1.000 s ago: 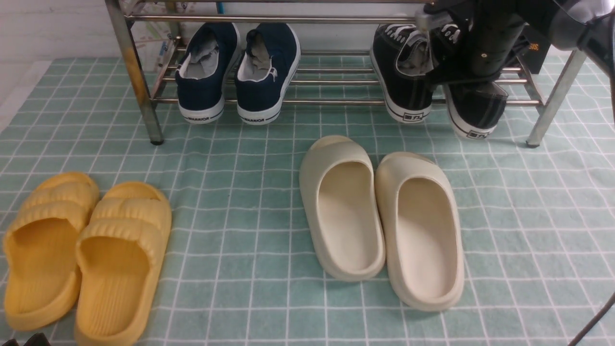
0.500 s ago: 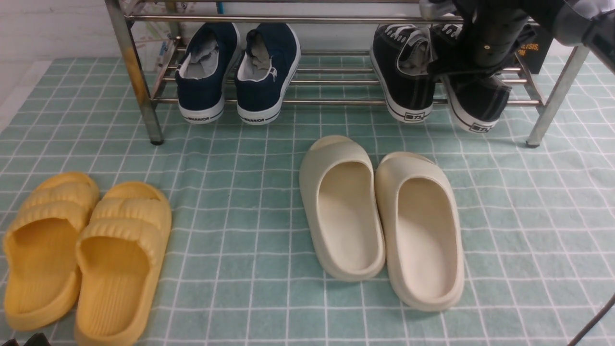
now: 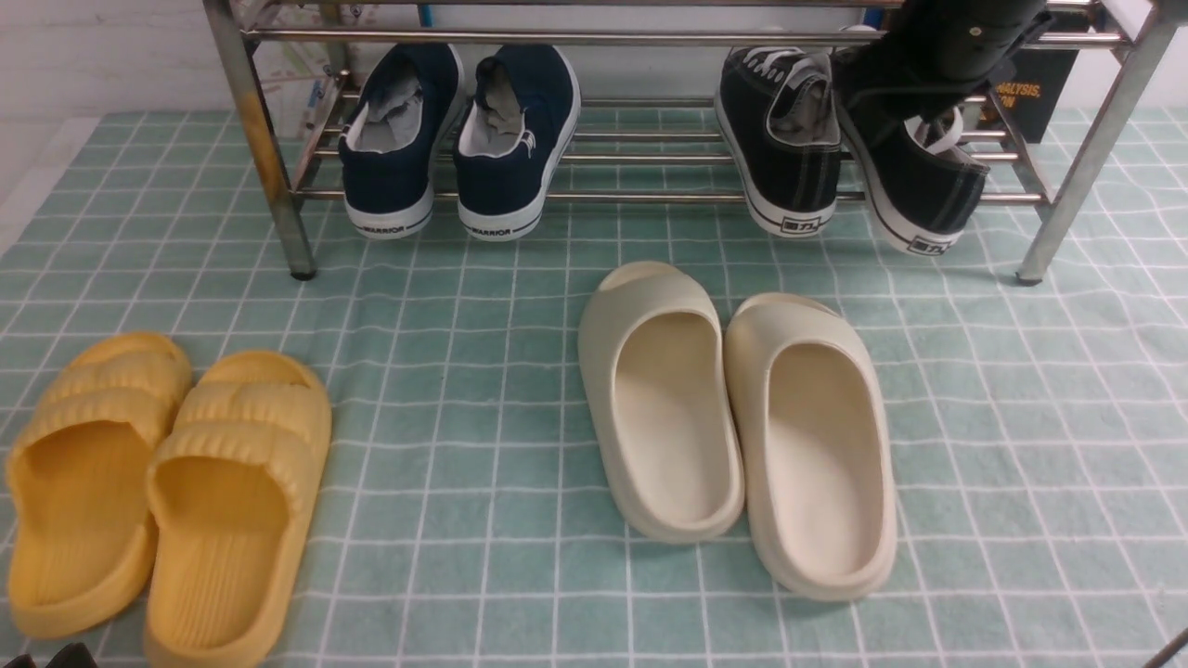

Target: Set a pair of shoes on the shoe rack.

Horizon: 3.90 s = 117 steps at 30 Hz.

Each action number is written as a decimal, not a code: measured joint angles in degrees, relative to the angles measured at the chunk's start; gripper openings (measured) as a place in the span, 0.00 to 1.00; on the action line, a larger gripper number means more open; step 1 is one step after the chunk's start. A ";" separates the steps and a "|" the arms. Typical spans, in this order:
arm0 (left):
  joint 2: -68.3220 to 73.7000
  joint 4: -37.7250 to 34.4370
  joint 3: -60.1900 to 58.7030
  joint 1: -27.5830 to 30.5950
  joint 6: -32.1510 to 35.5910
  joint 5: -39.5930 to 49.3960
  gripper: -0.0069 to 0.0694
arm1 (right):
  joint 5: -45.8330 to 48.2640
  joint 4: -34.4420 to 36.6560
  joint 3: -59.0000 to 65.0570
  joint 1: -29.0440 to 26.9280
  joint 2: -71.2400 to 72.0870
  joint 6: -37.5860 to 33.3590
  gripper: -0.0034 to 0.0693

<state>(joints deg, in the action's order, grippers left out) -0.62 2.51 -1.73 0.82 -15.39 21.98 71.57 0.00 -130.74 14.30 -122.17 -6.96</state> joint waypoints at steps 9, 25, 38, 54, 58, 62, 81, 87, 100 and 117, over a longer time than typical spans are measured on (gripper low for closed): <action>0.00 0.00 0.00 0.00 0.00 0.00 0.40 | -0.99 -1.01 23.11 -1.32 12.60 1.02 0.06; 0.00 0.00 0.00 0.00 0.00 0.00 0.40 | -25.46 -2.87 31.58 -4.56 6.90 6.57 0.04; 0.00 0.00 0.00 0.00 0.00 0.00 0.40 | -28.07 -3.22 29.62 -4.56 6.76 7.96 0.19; 0.00 0.00 0.00 0.00 0.00 0.00 0.40 | -21.00 6.12 31.32 -4.56 23.43 6.17 0.60; 0.00 0.00 0.00 0.00 0.00 0.00 0.40 | -23.68 6.55 39.73 -4.56 32.60 5.45 0.39; 0.00 0.00 0.00 0.00 0.00 0.00 0.40 | -28.60 6.55 52.42 -4.56 45.32 5.33 0.12; 0.00 0.00 0.00 0.00 0.00 0.00 0.40 | -27.22 6.79 76.26 -4.56 83.61 5.33 0.04; 0.00 0.00 0.00 0.00 0.00 0.00 0.40 | -21.11 5.66 76.26 -4.56 90.11 5.16 0.05; 0.00 0.00 0.00 0.00 0.00 0.00 0.40 | -14.70 8.20 76.26 -2.78 97.94 6.96 0.05; 0.00 0.00 0.00 0.00 0.00 0.00 0.40 | -26.92 1.40 83.83 -3.01 100.29 6.96 0.04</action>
<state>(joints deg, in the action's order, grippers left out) -0.62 2.51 -1.73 0.82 -15.39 21.98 44.64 1.40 -46.92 11.30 -21.88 0.00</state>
